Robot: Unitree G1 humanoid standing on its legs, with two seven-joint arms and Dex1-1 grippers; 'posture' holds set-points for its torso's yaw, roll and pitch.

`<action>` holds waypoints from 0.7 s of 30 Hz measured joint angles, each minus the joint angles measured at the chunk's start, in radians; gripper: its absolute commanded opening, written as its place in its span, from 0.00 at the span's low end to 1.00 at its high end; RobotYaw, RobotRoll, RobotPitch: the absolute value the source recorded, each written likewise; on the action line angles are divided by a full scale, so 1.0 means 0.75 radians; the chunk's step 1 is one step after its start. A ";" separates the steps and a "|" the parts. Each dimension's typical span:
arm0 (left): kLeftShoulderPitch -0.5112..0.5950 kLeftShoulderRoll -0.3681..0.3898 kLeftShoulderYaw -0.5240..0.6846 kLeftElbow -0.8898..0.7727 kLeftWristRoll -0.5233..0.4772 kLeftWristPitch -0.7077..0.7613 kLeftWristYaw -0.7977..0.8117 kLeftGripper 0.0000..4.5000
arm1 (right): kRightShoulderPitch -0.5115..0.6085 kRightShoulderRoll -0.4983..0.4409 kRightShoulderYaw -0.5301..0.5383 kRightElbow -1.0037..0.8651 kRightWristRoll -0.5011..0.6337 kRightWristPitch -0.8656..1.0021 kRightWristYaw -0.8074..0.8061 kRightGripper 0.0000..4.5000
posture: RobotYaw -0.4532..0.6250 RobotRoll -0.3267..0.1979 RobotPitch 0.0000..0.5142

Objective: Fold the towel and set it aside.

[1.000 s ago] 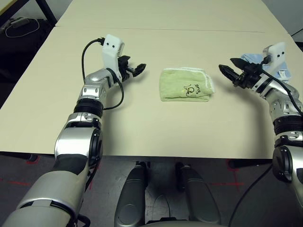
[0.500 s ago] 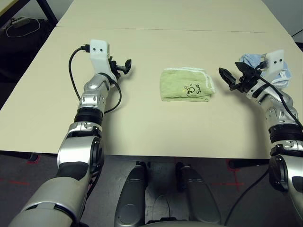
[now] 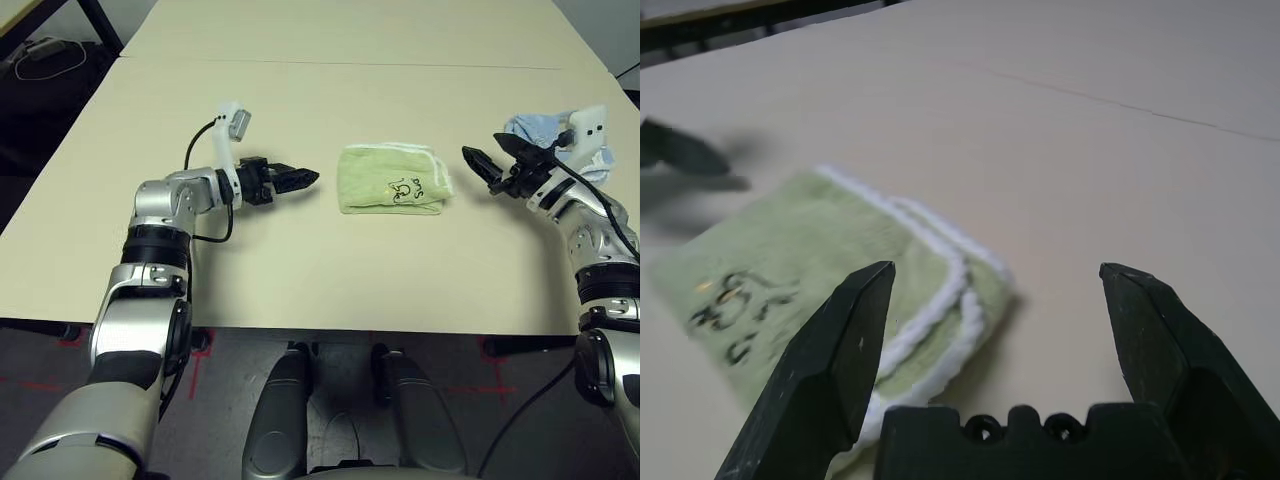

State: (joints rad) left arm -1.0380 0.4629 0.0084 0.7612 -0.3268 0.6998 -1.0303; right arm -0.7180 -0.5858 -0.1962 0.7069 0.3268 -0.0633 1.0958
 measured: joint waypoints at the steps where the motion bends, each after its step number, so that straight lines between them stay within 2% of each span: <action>1: -0.009 -0.003 -0.003 0.021 0.014 -0.019 -0.001 1.00 | 0.001 -0.025 0.005 0.012 0.000 -0.018 0.053 0.99 | 0.46 0.62 0.39; 9: -0.073 -0.041 -0.026 0.159 0.071 -0.112 -0.032 1.00 | -0.045 -0.229 0.033 0.192 -0.019 -0.111 0.410 0.99 | 0.46 0.62 0.40; 15: -0.105 -0.048 -0.026 0.223 0.095 -0.158 -0.052 1.00 | -0.081 -0.242 0.075 0.287 -0.076 -0.255 0.525 0.99 | 0.46 0.62 0.41; 21: -0.106 -0.097 -0.025 0.267 0.110 -0.173 -0.055 1.00 | -0.112 -0.229 0.076 0.324 -0.099 -0.298 0.529 0.99 | 0.46 0.62 0.41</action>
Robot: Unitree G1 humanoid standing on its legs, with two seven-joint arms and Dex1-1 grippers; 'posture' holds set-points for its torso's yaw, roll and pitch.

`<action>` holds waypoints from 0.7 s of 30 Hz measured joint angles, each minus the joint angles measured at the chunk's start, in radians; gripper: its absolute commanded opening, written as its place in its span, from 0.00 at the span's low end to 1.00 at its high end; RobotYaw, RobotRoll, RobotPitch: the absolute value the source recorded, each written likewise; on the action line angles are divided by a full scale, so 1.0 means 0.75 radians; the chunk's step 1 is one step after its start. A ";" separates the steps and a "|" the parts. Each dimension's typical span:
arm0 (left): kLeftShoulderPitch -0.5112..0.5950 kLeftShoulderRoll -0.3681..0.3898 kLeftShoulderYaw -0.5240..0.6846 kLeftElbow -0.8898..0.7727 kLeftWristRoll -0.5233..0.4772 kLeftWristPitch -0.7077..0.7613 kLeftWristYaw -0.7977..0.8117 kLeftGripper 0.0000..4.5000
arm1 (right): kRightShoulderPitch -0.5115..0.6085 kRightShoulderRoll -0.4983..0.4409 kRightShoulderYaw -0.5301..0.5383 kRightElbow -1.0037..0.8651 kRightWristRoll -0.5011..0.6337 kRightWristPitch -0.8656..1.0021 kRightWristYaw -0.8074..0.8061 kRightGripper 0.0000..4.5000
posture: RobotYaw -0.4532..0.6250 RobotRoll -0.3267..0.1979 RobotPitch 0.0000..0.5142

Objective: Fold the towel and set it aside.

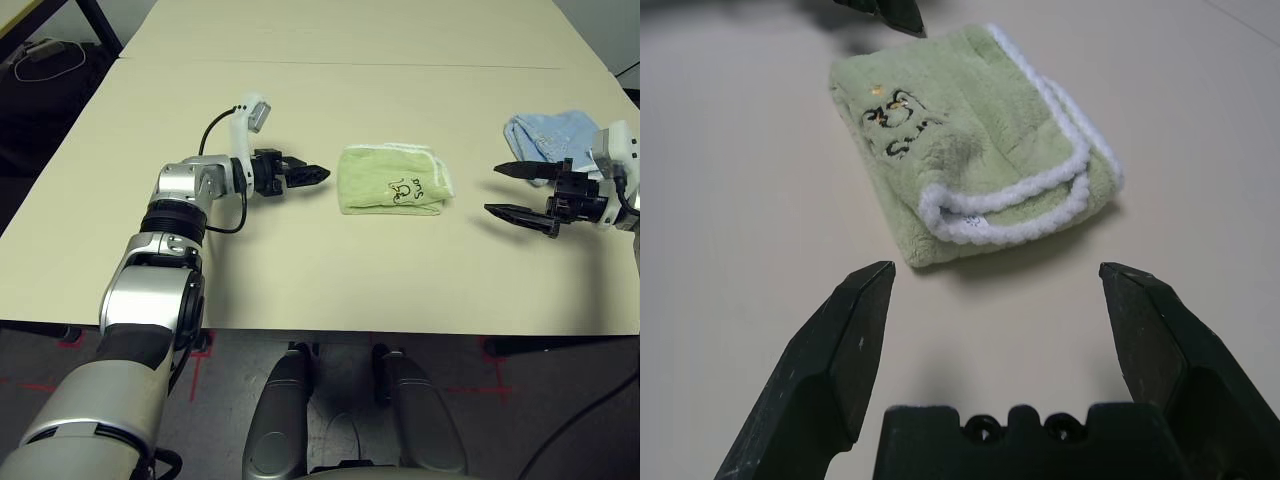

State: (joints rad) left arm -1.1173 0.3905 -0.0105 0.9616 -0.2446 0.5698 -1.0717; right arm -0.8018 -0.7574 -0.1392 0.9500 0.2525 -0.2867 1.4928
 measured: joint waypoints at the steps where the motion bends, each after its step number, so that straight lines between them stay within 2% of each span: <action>1: 0.000 -0.008 0.000 0.000 0.000 0.002 -0.004 1.00 | -0.001 0.005 0.000 0.000 0.000 0.000 0.001 0.99 | 0.46 0.62 0.41; 6: -0.001 -0.044 -0.002 0.000 0.003 0.015 -0.032 1.00 | -0.001 -0.005 0.000 -0.001 0.000 0.024 0.046 0.99 | 0.45 0.62 0.41; 13: -0.005 -0.046 -0.016 0.000 0.034 -0.059 -0.043 1.00 | 0.006 -0.159 -0.008 0.007 0.000 0.032 0.117 0.99 | 0.43 0.62 0.41; 17: -0.004 -0.057 -0.051 0.000 0.079 -0.182 -0.067 1.00 | 0.024 -0.164 -0.011 0.005 0.005 0.046 0.111 0.99 | 0.43 0.62 0.42; 21: -0.010 -0.090 -0.051 0.017 0.077 -0.136 -0.099 1.00 | 0.027 -0.130 -0.011 -0.035 0.018 0.078 0.096 0.99 | 0.43 0.62 0.42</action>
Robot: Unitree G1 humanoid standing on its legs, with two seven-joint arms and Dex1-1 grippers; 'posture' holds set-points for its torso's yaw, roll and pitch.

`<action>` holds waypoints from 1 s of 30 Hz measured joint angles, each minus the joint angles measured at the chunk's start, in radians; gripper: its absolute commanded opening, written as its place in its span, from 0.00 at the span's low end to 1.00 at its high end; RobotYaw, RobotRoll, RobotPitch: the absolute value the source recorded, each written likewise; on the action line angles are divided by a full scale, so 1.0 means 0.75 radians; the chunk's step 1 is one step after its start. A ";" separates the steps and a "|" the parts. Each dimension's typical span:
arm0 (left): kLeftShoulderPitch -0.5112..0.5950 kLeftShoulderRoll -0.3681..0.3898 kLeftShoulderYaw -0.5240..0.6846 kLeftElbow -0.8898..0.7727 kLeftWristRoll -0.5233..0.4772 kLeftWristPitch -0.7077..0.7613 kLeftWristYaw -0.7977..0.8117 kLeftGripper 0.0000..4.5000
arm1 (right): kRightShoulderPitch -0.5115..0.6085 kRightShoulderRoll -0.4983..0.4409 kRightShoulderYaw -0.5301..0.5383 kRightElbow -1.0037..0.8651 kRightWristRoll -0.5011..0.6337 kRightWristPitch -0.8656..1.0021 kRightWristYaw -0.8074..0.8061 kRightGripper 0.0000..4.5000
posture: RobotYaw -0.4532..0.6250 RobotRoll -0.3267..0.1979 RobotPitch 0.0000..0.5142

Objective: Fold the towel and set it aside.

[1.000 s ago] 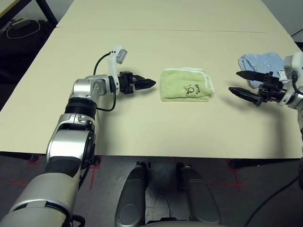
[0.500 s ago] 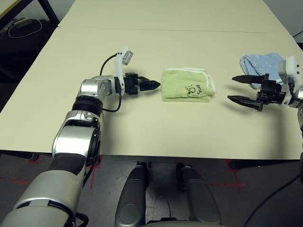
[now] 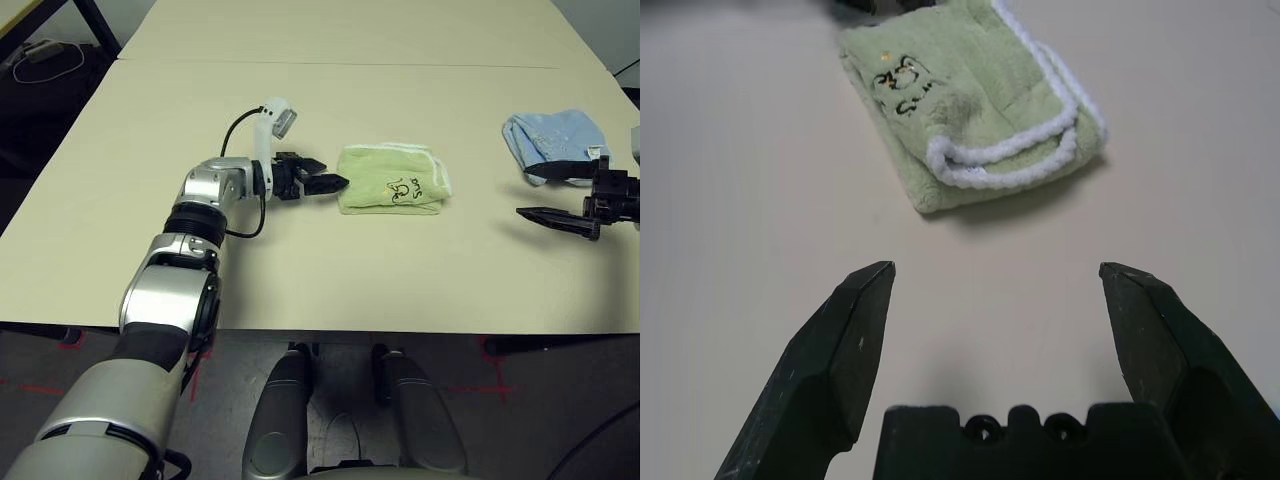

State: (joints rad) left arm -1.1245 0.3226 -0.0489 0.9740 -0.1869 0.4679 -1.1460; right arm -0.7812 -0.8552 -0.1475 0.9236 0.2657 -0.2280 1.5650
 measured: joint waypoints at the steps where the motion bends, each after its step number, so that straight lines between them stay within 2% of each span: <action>1: -0.018 0.000 0.001 0.032 -0.008 0.076 -0.025 1.00 | 0.000 0.006 0.001 -0.010 0.000 0.007 -0.006 0.99 | 0.43 0.62 0.42; 6: -0.119 0.003 0.003 0.096 -0.015 0.409 -0.108 1.00 | -0.001 0.017 0.001 -0.044 0.000 0.023 -0.022 0.99 | 0.43 0.62 0.41; 10: -0.167 0.000 -0.012 0.131 -0.010 0.572 -0.126 1.00 | 0.000 0.032 0.001 -0.070 0.000 0.030 -0.031 0.99 | 0.44 0.62 0.41; 15: -0.182 -0.039 0.019 0.151 -0.013 0.581 -0.076 1.00 | 0.000 0.038 0.001 -0.076 0.000 0.030 -0.032 0.99 | 0.43 0.62 0.40; 23: -0.185 -0.095 0.163 0.194 -0.037 0.371 0.121 1.00 | 0.012 0.039 0.001 -0.072 0.000 0.014 -0.031 0.99 | 0.43 0.62 0.39; 30: -0.186 -0.100 0.160 0.208 -0.038 0.436 0.079 1.00 | 0.011 0.037 0.001 0.000 -0.005 -0.037 -0.032 0.99 | 0.43 0.62 0.39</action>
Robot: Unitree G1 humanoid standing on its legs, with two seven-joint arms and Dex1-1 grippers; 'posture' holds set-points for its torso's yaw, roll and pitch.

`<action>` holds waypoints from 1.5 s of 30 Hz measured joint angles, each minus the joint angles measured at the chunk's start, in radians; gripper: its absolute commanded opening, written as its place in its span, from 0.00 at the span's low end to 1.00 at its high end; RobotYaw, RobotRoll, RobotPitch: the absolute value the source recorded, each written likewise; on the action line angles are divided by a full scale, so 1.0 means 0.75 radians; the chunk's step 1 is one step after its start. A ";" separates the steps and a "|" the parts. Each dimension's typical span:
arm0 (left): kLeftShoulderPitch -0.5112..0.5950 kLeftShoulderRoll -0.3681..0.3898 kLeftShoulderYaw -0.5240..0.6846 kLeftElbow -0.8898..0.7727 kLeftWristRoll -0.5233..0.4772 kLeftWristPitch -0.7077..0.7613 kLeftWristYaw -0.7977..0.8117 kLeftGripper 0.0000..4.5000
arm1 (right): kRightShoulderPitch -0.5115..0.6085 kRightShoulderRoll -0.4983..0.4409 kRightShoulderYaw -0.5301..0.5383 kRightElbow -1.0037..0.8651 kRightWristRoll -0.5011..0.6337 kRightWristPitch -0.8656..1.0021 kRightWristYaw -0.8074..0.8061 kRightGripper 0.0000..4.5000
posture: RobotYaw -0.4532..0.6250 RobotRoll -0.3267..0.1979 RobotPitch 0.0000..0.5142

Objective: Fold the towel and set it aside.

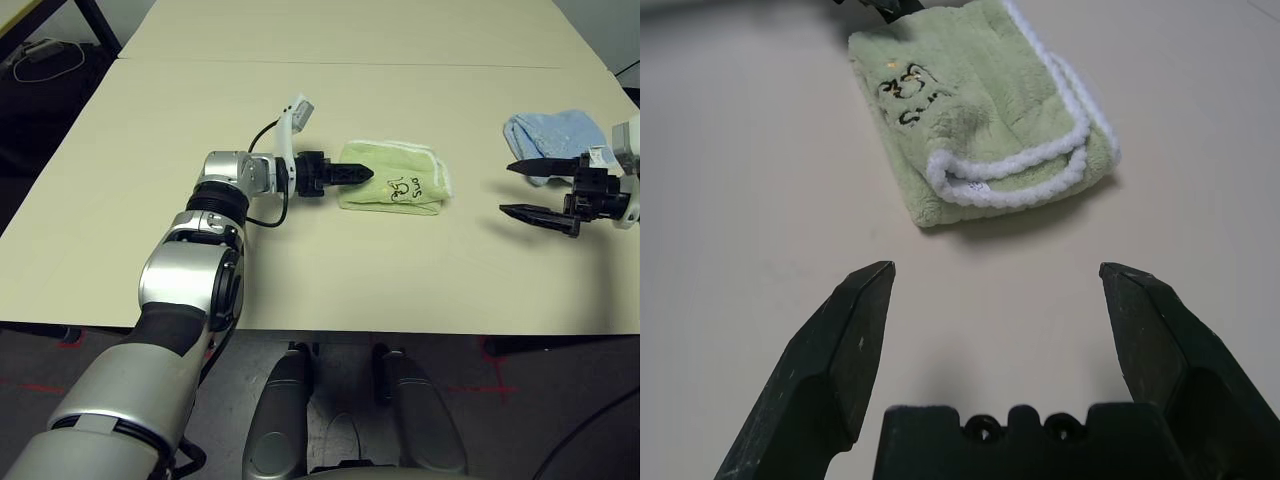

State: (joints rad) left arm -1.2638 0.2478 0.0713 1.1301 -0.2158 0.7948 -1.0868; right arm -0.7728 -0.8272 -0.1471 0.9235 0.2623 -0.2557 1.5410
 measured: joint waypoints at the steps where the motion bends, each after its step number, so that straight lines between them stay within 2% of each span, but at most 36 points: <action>1: -0.001 0.001 -0.014 0.003 0.001 0.026 -0.022 1.00 | 0.000 0.000 0.000 0.008 -0.001 -0.006 -0.001 0.99 | 0.43 0.62 0.39; 7: -0.027 0.007 -0.097 0.010 0.020 0.168 -0.130 1.00 | -0.006 0.001 0.000 0.023 -0.008 -0.027 -0.007 0.99 | 0.43 0.62 0.39; 10: -0.028 0.003 -0.081 0.013 0.018 0.175 -0.108 0.80 | -0.005 0.001 0.000 0.022 -0.011 -0.027 -0.016 1.00 | 0.43 0.62 0.39; 11: -0.028 0.001 -0.068 0.016 0.015 0.175 -0.095 0.79 | -0.005 0.002 0.000 0.021 -0.011 -0.027 -0.019 1.00 | 0.43 0.62 0.39; 13: -0.028 -0.005 -0.040 0.021 0.003 0.176 -0.062 0.65 | -0.005 0.002 0.000 0.019 -0.012 -0.027 -0.023 1.00 | 0.43 0.62 0.39; 14: -0.028 -0.009 -0.018 0.024 -0.004 0.174 -0.037 0.62 | -0.005 0.002 0.000 0.017 -0.012 -0.027 -0.025 1.00 | 0.42 0.62 0.39; 21: -0.032 -0.013 0.051 0.035 -0.036 0.169 0.033 0.04 | -0.005 0.002 0.000 0.013 -0.016 -0.027 -0.036 1.00 | 0.43 0.62 0.39; 22: -0.035 -0.013 0.057 0.035 -0.041 0.180 0.033 0.01 | -0.005 0.002 0.000 0.013 -0.017 -0.027 -0.039 1.00 | 0.43 0.62 0.39; 31: -0.039 -0.005 0.061 0.035 -0.047 0.242 0.014 0.01 | -0.010 0.002 0.001 0.031 -0.029 -0.042 -0.049 1.00 | 0.43 0.62 0.38; 37: -0.038 0.048 0.085 0.031 -0.054 0.239 0.012 0.01 | -0.013 0.002 0.001 0.044 -0.030 -0.056 -0.050 1.00 | 0.43 0.62 0.38; 41: -0.020 0.103 0.134 -0.004 -0.076 0.190 0.079 0.01 | -0.013 0.002 0.001 0.045 -0.030 -0.067 -0.051 1.00 | 0.44 0.62 0.38; 45: 0.059 0.135 0.189 -0.077 -0.094 0.138 0.171 0.01 | -0.013 0.003 0.001 0.041 -0.030 -0.067 -0.054 1.00 | 0.44 0.62 0.37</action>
State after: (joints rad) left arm -1.2192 0.3488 0.2131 1.0721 -0.2859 0.8986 -0.9586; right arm -0.7823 -0.8252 -0.1462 0.9544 0.2400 -0.3056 1.5002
